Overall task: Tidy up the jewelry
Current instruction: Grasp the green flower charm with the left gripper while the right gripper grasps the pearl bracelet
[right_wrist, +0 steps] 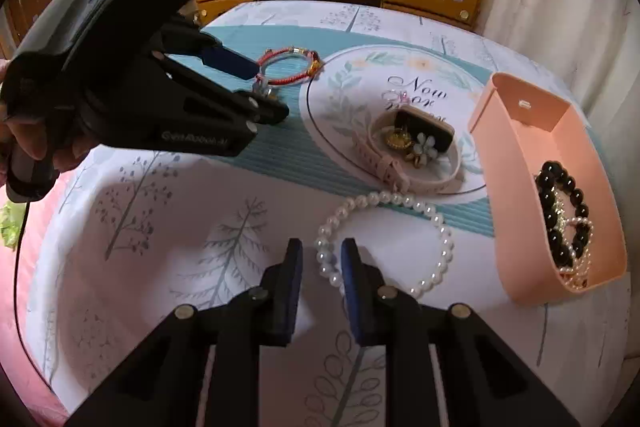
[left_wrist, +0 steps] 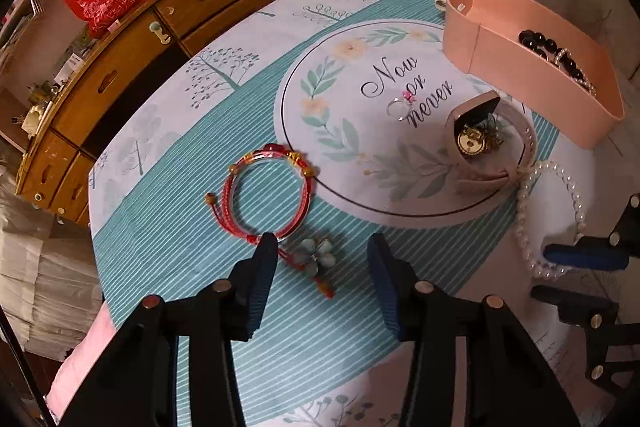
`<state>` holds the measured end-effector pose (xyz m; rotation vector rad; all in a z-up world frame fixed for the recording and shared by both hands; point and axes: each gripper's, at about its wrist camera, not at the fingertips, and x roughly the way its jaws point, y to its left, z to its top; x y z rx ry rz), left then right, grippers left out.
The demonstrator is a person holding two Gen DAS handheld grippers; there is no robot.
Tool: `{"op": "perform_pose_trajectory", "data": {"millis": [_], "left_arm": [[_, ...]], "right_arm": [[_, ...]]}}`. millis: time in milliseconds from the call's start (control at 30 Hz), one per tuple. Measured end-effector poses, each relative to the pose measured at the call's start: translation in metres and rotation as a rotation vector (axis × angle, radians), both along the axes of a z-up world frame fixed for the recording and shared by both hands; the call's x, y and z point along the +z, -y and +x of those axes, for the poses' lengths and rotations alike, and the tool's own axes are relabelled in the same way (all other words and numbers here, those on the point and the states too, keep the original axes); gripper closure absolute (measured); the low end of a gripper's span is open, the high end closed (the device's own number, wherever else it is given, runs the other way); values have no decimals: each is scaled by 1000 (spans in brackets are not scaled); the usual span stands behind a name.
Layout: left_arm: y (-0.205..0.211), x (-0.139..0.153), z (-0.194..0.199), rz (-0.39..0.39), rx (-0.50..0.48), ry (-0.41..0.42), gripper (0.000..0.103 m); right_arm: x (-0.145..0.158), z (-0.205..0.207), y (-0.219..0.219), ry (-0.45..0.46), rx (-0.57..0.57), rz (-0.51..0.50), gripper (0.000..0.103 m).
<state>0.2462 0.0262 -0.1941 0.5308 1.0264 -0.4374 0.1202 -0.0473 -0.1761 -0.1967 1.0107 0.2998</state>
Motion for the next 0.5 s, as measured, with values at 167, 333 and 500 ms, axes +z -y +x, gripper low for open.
{"op": "perform_pose_trajectory", "data": {"millis": [167, 333, 500], "left_arm": [[-4, -1, 4, -72, 26, -41, 83], [-7, -1, 9, -127, 78, -75, 85], [-9, -1, 9, -127, 112, -78, 85]], "right_arm": [[-1, 5, -4, 2, 12, -9, 95], [1, 14, 5, -50, -27, 74, 96], [4, 19, 20, -99, -80, 193, 96]]}}
